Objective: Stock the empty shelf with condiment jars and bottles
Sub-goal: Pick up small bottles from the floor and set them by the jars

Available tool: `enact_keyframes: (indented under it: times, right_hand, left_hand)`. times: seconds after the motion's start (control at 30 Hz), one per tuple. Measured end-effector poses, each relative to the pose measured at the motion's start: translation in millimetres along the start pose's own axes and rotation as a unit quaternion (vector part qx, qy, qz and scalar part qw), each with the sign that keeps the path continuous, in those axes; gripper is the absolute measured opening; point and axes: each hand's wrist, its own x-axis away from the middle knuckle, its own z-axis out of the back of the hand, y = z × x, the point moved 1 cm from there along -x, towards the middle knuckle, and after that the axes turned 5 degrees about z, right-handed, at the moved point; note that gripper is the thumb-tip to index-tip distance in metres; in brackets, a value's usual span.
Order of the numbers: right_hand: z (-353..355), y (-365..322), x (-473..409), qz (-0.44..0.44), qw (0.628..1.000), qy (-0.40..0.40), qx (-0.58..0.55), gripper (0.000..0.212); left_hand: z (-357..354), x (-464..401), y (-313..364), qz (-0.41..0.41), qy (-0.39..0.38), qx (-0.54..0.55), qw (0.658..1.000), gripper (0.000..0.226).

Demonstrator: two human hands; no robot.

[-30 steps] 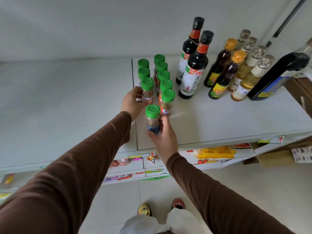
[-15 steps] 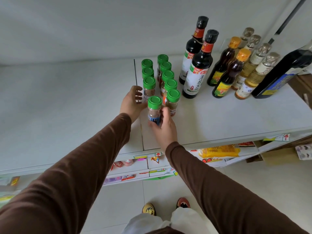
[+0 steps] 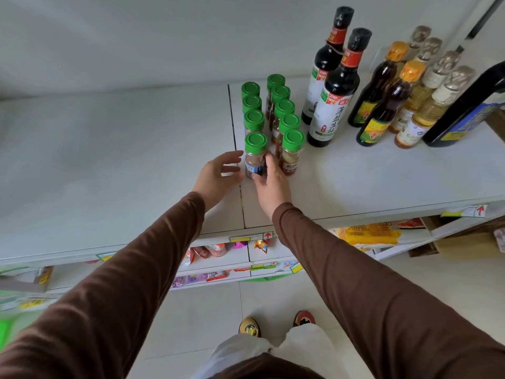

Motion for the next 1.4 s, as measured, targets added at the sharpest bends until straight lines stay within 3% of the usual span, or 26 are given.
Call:
enact_keyframes:
  times: [0.1, 0.37, 0.63, 1.4]
  right_hand:
    - [1, 0, 11, -0.019, 1.0, -0.002, -0.002, 0.064]
    - [4, -1, 15, -0.055, 0.998, -0.009, -0.042, 0.057]
    - [-1, 4, -4, -0.07, 0.996, -0.034, -0.05, 0.057]
    - [-5, -1, -23, -0.072, 0.995, -0.028, -0.055, 0.058]
  left_hand:
    - [-7, -2, 3, -0.001, 0.009, 0.001, 1.0, 0.048]
    - [-22, -9, 13, -0.001, 0.03, 0.014, 0.999, 0.037]
    - [-25, -18, 18, 0.022, 0.036, 0.031, 0.999, 0.078]
    - [-20, -42, 15, -0.02, -0.018, 0.001, 1.0, 0.074]
